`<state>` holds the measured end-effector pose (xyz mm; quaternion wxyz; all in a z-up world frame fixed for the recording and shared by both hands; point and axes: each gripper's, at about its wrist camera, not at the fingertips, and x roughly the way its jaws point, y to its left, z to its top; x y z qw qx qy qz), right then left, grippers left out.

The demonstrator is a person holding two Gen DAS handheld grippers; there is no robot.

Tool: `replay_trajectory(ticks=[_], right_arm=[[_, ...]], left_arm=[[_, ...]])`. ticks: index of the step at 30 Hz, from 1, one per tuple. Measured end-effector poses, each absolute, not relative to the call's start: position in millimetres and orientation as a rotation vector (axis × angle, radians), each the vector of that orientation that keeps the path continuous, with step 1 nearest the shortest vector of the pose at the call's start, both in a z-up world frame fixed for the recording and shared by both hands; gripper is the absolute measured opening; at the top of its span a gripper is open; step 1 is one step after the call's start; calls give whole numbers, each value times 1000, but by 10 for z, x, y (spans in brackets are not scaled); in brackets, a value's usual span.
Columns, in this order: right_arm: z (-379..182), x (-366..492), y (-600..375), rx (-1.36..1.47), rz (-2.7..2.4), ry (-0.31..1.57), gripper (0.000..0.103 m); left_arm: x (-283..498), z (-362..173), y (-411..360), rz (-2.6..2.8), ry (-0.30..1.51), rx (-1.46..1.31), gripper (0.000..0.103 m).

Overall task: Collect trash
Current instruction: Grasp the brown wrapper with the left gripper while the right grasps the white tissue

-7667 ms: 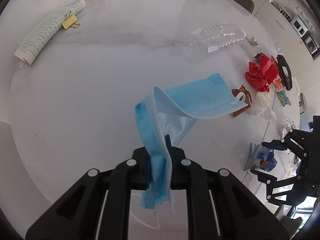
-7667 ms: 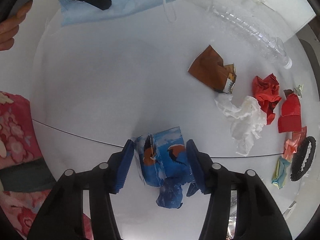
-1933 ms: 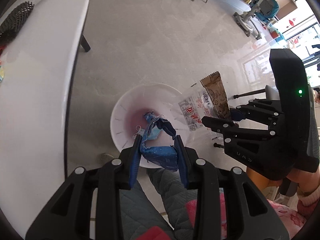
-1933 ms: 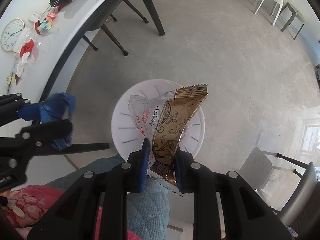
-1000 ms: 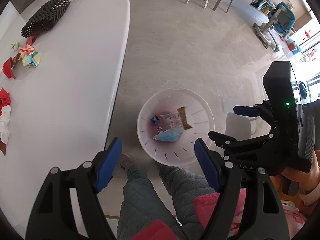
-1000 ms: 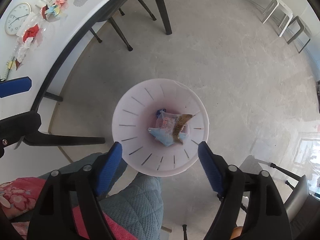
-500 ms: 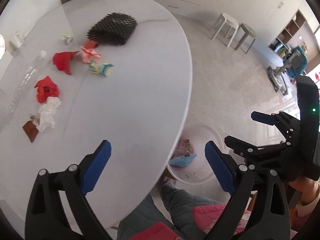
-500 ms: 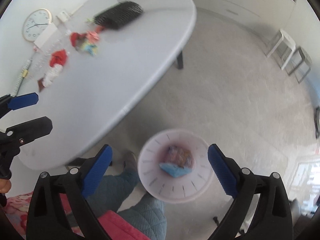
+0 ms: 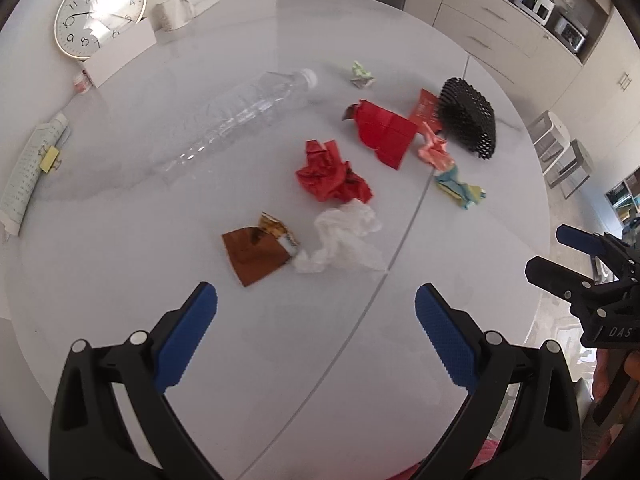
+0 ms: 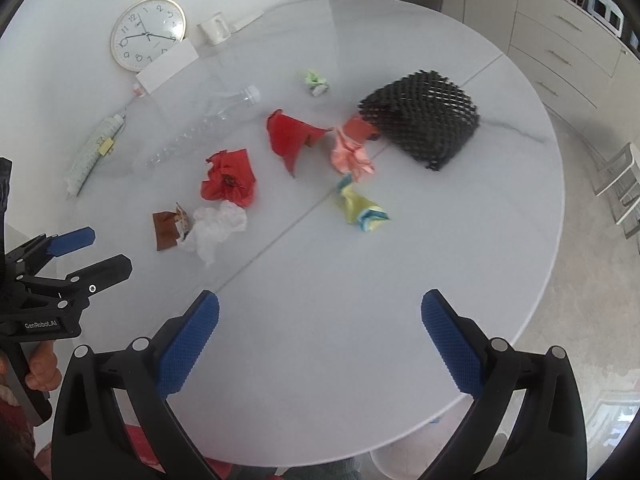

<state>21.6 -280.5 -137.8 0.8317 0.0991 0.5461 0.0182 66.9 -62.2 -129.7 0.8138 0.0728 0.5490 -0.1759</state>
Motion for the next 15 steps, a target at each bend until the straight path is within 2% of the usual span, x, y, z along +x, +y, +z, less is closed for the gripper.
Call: replay_trajectory(ticks=[12, 15], right_arm=[[-1863, 952, -1955, 149, 99, 1275, 100], [-1931, 1038, -1879, 172, 91, 1295, 93]], left_arm=[[1163, -1872, -382, -641, 1151, 411, 95], [1225, -1944, -404, -722, 1134, 476, 94]])
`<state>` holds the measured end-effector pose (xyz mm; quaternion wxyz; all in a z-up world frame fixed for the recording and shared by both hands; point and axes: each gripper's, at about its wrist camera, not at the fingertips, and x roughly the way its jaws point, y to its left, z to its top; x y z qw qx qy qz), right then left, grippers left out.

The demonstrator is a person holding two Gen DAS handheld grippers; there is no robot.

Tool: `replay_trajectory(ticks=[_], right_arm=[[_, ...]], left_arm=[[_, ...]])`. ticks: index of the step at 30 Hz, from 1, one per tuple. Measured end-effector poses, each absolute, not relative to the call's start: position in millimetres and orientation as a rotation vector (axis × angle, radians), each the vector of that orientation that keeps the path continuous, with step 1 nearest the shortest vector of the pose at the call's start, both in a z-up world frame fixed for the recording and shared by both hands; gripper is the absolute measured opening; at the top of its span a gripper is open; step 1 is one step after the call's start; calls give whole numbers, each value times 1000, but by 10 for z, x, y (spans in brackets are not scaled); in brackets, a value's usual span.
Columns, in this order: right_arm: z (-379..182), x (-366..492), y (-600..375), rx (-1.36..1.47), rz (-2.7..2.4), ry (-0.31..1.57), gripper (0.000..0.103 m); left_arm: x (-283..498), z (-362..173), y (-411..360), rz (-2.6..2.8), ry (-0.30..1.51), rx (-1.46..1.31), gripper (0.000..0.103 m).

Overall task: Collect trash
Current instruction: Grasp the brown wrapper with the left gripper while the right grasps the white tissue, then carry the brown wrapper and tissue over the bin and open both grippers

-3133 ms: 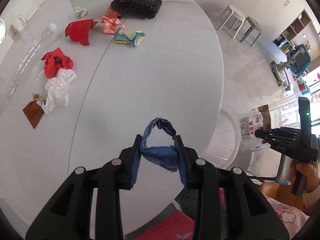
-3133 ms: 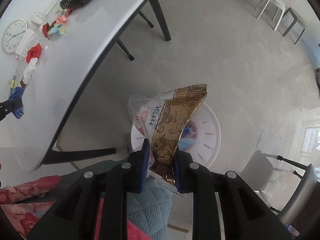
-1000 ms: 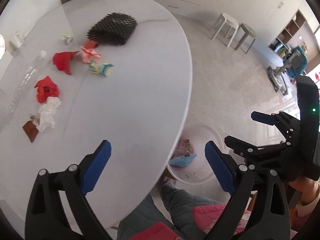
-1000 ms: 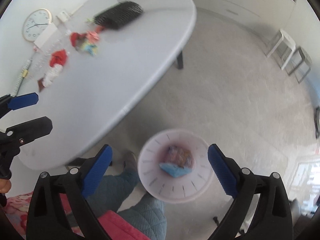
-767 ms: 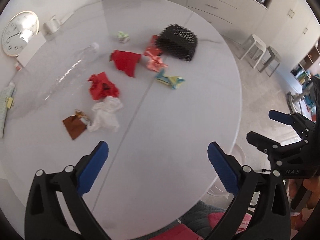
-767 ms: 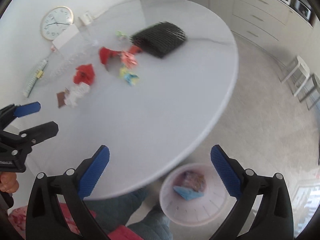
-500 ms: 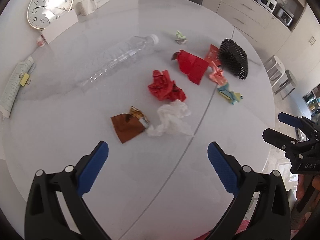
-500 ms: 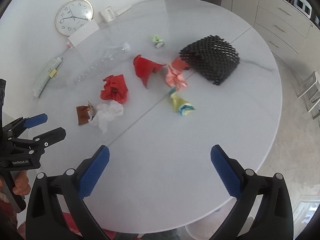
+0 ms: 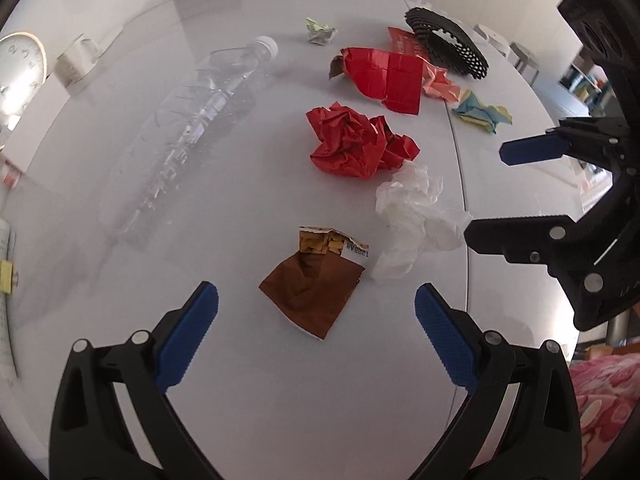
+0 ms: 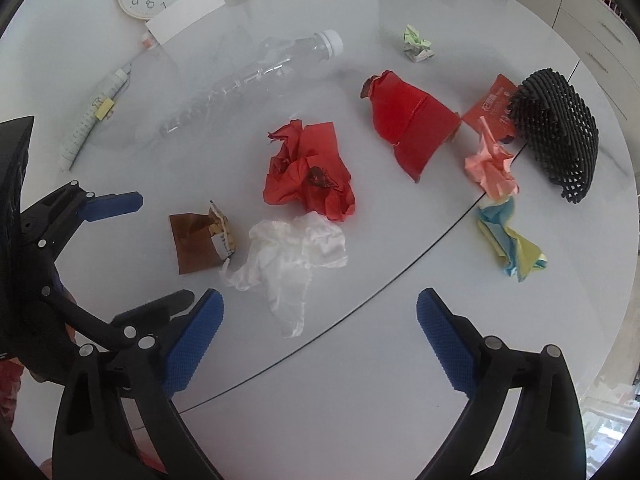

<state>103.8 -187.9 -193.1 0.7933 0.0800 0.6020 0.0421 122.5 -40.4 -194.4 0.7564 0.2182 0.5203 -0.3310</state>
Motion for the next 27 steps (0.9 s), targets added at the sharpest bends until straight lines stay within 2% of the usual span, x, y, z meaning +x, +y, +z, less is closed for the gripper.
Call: replay_trajectory(ticks=[8, 11, 14, 15, 16, 18, 21, 27], right_arm=[[-2089, 1222, -1774, 247, 40, 1352, 75], [-2142, 1243, -1708, 230, 31, 1375, 70], [-2189, 1251, -1665, 225, 37, 1395, 52], [-2204, 1252, -1658, 228, 41, 1401, 43], [-2218, 1254, -1650, 229, 45, 1409, 30], [-2238, 1251, -1636, 234, 60, 1419, 17], [-2229, 1241, -1597, 218, 74, 1417, 13], [-2098, 1121, -1691, 232, 93, 1390, 13]], left_arm=[[1423, -2176, -460, -837, 1155, 560, 60], [1436, -2205, -455, -857, 1157, 547, 53], [1426, -2200, -445, -866, 1145, 544, 45], [1422, -2198, -441, -868, 1144, 544, 43], [1422, -2194, -436, -869, 1146, 538, 38], [1433, -2189, -421, -874, 1162, 514, 35], [1433, -2177, -382, -869, 1180, 473, 34], [1314, -2004, -413, -848, 1171, 447, 34]])
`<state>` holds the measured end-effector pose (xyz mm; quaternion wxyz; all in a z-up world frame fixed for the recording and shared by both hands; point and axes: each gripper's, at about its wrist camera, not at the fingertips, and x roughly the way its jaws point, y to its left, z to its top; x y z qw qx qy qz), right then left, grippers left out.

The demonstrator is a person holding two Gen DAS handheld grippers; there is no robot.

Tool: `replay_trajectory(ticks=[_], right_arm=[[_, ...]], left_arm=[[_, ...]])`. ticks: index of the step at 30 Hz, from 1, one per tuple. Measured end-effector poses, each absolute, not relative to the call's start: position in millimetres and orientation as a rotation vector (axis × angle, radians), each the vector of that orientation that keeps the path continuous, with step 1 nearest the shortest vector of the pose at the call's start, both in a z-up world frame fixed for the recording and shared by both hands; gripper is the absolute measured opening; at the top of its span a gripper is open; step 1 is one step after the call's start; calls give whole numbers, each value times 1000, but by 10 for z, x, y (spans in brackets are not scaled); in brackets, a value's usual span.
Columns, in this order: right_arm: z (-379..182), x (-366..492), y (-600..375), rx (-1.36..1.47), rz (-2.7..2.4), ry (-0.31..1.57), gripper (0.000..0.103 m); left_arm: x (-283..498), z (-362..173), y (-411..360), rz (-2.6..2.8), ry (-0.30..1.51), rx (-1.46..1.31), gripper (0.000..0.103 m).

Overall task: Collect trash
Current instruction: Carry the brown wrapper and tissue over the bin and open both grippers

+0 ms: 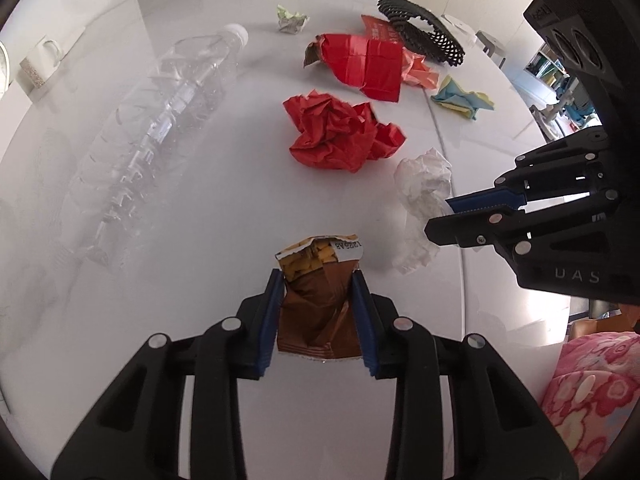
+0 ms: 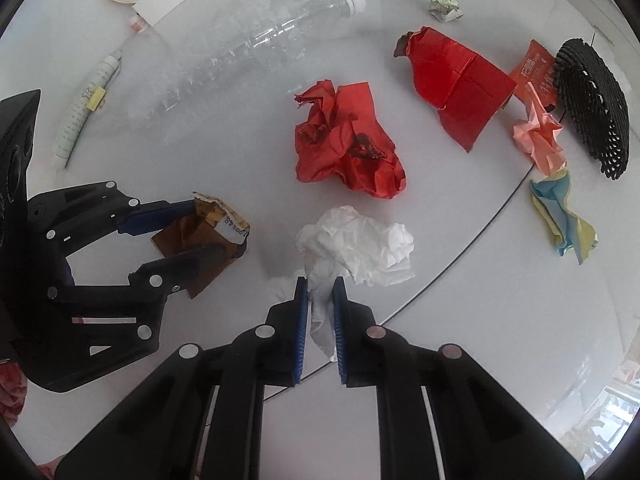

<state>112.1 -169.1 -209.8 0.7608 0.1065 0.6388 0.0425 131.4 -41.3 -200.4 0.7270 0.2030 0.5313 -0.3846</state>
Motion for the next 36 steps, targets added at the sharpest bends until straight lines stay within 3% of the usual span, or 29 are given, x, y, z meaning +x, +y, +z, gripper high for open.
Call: replay_trajectory(ticks=[8, 17, 27, 36], right_arm=[[-1805, 540, -2216, 285, 51, 1321, 13], [-1784, -734, -3350, 384, -188, 1307, 13], [-2119, -2132, -4403, 531, -373, 1337, 14], [-2244, -2495, -4722, 542, -339, 1356, 16]], left_arm=[[835, -1613, -823, -883, 1132, 420, 34], [-151, -1442, -2133, -1102, 1121, 500, 34], [-1366, -1870, -3562, -1288, 1267, 611, 34], [-1795, -2080, -3987, -1243, 1316, 664, 34]])
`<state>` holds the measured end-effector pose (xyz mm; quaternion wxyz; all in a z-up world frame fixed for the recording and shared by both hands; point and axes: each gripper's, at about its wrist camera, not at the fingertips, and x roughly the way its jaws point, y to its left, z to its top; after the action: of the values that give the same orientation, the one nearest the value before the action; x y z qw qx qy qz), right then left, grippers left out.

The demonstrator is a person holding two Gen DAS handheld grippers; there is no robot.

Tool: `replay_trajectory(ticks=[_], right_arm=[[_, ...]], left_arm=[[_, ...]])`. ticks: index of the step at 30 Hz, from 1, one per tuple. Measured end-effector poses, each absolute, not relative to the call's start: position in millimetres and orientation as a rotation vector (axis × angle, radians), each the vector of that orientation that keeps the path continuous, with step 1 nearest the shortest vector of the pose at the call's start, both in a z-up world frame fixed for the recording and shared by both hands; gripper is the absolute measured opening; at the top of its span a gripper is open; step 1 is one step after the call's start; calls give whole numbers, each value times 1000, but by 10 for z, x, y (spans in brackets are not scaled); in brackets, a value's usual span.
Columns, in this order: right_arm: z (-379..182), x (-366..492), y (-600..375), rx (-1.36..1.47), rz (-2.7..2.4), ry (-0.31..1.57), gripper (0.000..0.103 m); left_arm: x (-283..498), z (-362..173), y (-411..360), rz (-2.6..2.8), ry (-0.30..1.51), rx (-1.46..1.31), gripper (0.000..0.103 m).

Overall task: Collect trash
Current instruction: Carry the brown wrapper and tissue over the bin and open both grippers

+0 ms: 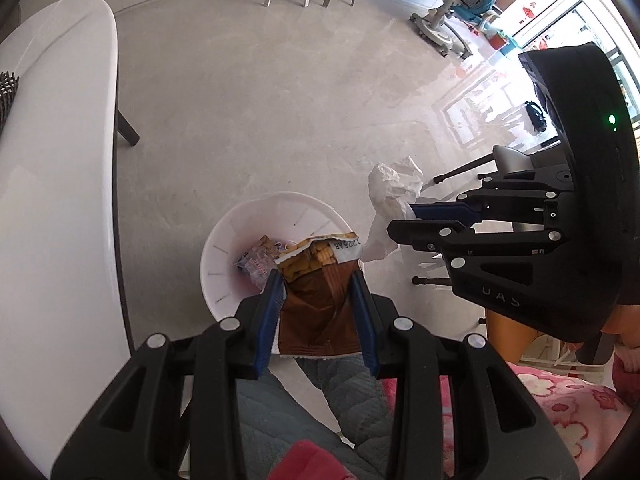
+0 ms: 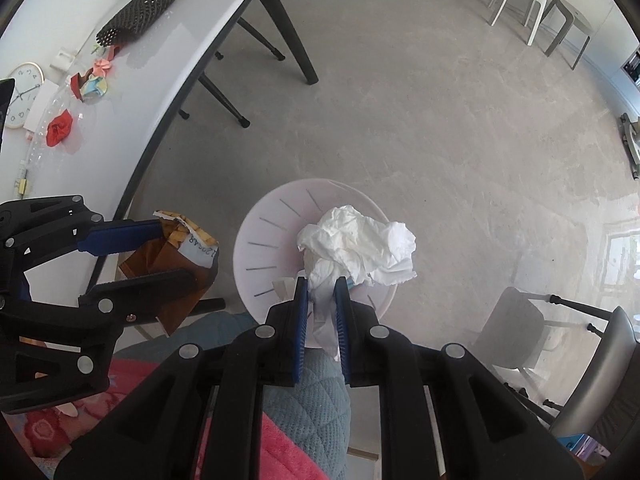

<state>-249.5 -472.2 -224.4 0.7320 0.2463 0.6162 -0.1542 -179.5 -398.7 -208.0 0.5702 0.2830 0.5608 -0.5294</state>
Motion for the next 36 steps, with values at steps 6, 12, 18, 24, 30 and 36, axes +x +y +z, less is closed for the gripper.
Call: replay_trajectory(ticks=[6, 12, 18, 24, 30, 36], right_arm=[[-2287, -2574, -4801, 538, -311, 1356, 16], [-2295, -2565, -4815, 533, -292, 1357, 16], [-2312, -2544, -4763, 539, -285, 1359, 16], [-2388, -2456, -4635, 554, -265, 1382, 43], [-2354, -2345, -4535, 566, -303, 1386, 75], [-2089, -2191, -4546, 550, -351, 1323, 85]], left_arm=[[-1830, -2054, -3966, -1201, 1299, 686, 53], [-1889, -1941, -3877, -1197, 1242, 710, 71], [-1840, -1850, -3781, -1168, 1216, 712, 74], [-1691, -1770, -3635, -1125, 1204, 672, 79], [-1510, -1694, -3468, -1072, 1198, 632, 79], [-1314, -1564, -3286, -1013, 1165, 578, 86]])
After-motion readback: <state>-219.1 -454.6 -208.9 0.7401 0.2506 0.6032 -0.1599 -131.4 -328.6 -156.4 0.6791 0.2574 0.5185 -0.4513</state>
